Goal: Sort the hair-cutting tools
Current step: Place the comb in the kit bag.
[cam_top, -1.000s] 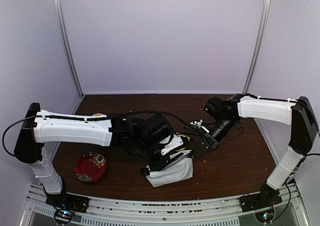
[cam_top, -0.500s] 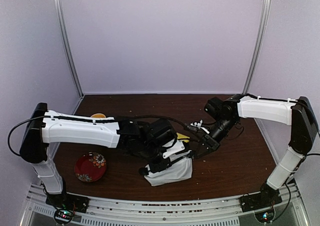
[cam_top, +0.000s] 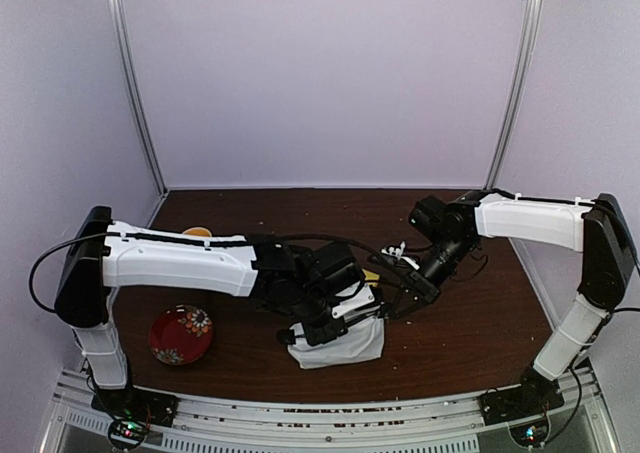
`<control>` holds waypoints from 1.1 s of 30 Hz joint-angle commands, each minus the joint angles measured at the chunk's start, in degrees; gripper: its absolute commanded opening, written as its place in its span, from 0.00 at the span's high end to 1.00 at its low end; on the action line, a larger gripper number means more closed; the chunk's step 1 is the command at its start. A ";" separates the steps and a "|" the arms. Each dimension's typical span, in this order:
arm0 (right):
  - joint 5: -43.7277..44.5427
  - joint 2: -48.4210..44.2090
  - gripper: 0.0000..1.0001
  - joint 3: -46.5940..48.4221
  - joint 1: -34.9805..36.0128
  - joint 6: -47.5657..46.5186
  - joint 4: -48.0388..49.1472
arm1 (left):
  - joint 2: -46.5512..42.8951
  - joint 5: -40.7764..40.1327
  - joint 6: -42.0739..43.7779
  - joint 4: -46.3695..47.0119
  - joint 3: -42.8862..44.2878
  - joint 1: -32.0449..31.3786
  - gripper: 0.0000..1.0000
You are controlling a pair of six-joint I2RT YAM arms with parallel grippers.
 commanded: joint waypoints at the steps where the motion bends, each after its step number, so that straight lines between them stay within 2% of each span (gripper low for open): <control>1: 0.62 -2.20 1.00 -0.78 0.11 -1.44 -0.07 | 0.17 -2.06 -0.22 -0.95 0.92 0.51 1.00; 20: 0.98 -2.16 1.00 -0.60 0.11 -1.18 0.12 | 3.05 -5.04 0.06 -1.97 3.05 0.57 1.00; 26: 1.11 -2.10 0.99 -0.43 0.15 -1.16 0.24 | 2.45 -5.80 -0.57 -2.39 3.44 0.51 0.86; 33: 1.50 -2.22 0.96 -0.07 0.12 -1.13 0.06 | -3.08 -5.45 -0.60 0.53 1.51 0.43 0.80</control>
